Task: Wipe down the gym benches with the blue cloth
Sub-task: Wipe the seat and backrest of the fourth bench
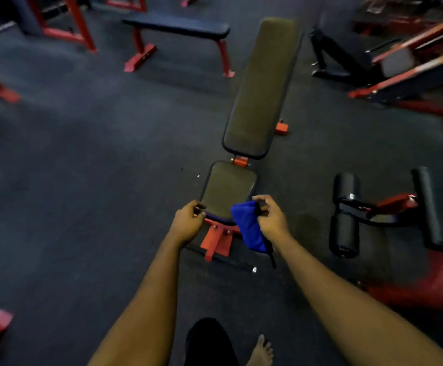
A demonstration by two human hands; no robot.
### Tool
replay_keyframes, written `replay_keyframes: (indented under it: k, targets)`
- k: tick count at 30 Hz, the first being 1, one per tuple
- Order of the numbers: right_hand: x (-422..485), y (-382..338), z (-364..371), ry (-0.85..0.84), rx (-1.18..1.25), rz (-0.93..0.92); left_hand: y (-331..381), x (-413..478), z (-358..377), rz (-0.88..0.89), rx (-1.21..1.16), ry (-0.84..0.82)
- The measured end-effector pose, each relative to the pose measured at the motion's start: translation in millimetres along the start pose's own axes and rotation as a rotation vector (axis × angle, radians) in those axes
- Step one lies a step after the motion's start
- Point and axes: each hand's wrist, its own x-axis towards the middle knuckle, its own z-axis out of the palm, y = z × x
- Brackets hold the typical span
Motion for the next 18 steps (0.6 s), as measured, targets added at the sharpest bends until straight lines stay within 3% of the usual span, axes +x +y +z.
replay_keyframes:
  k: [4,7,13,16,18]
  targets:
    - [76.4,9.9,29.5,-0.104,-0.018,-0.015,-21.5,35.7,21.6,-0.155,-0.097,0.097]
    - [129.7,5.9,56.6,-0.162,-0.041,0.079,-49.2,78.9,42.7,-0.247,-0.144,0.169]
    - [226.4,72.5,87.5,-0.101,-0.185,0.241,-106.5,167.6,97.3,-0.391,-0.222,0.280]
    - [258.6,119.2,93.4,-0.143,-0.511,0.143,-130.4,202.3,128.7,-0.438,-0.253,0.270]
    - [274.7,144.2,98.3,-0.206,-0.761,-0.080,-147.5,221.6,153.8,-0.452,-0.269,0.268]
